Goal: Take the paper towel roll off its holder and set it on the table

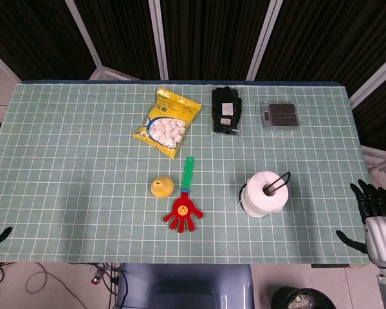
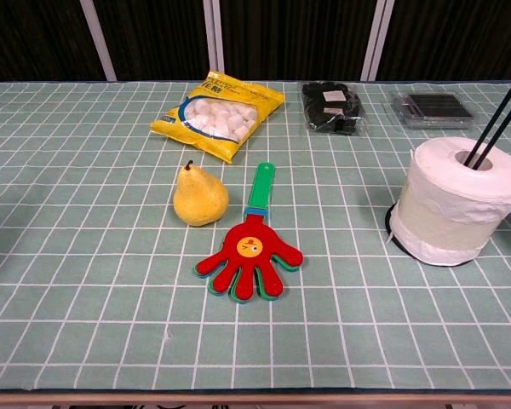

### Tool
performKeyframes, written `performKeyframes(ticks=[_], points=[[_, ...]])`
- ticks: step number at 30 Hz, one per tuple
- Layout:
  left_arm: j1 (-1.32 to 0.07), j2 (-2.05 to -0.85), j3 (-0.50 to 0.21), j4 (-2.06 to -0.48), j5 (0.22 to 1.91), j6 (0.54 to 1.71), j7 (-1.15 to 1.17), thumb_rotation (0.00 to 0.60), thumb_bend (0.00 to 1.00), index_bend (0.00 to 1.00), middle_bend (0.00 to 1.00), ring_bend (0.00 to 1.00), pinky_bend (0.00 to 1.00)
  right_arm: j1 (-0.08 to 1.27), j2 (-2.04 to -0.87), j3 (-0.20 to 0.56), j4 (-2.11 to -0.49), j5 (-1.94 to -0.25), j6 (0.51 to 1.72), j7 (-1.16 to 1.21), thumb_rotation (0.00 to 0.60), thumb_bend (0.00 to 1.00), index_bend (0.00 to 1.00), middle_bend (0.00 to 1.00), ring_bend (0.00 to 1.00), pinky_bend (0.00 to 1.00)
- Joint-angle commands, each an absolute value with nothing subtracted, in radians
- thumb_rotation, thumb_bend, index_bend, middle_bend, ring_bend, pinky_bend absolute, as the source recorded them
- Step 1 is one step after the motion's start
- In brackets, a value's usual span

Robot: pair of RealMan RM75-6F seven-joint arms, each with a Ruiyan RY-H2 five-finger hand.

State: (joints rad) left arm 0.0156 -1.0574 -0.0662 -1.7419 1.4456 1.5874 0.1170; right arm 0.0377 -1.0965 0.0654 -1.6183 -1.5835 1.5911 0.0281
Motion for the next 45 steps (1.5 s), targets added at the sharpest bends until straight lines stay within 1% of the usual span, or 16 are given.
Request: performKeyframes(ticks=[1, 21, 26, 30, 34, 37, 45], points=[[0.016, -1.058, -0.067, -1.742, 1.445, 1.589, 0.116, 0.600, 0.12, 0.13, 0.00, 0.00, 0.00, 0.038, -1.097, 0.066, -1.617, -1.582, 1.591, 0.028, 0.600, 0.00, 0.00, 0.00, 0.00, 0.00], [0.023, -1.052, -0.065, -1.746, 1.458, 1.607, 0.108, 0.600, 0.12, 0.13, 0.00, 0.00, 0.00, 0.038, -1.103, 0.071, -1.623, -1.555, 1.576, 0.028, 0.600, 0.00, 0.00, 0.00, 0.00, 0.00], [0.027, -1.050, -0.061, -1.749, 1.466, 1.612, 0.108, 0.600, 0.12, 0.13, 0.00, 0.00, 0.00, 0.035, -1.095, 0.066, -1.655, -1.524, 1.548, 0.053, 0.600, 0.00, 0.00, 0.00, 0.00, 0.00], [0.029, -1.048, -0.063, -1.752, 1.467, 1.618, 0.106, 0.600, 0.12, 0.13, 0.00, 0.00, 0.00, 0.042, -1.081, 0.058, -1.689, -1.502, 1.503, 0.113, 0.600, 0.00, 0.00, 0.00, 0.00, 0.00], [0.028, -1.049, -0.064, -1.750, 1.458, 1.611, 0.106, 0.600, 0.12, 0.13, 0.00, 0.00, 0.00, 0.063, -1.072, 0.049, -1.721, -1.469, 1.416, 0.260, 0.600, 0.00, 0.00, 0.00, 0.00, 0.00], [0.024, -1.050, -0.063, -1.751, 1.458, 1.604, 0.112, 0.600, 0.12, 0.13, 0.00, 0.00, 0.00, 0.090, -1.074, 0.051, -1.716, -1.443, 1.335, 0.425, 0.600, 0.00, 0.00, 0.00, 0.00, 0.00], [0.025, -1.052, -0.062, -1.753, 1.457, 1.604, 0.121, 0.600, 0.12, 0.13, 0.00, 0.00, 0.00, 0.149, -1.148, 0.102, -1.643, -1.372, 1.194, 0.822, 0.600, 0.00, 0.00, 0.00, 0.00, 0.00]])
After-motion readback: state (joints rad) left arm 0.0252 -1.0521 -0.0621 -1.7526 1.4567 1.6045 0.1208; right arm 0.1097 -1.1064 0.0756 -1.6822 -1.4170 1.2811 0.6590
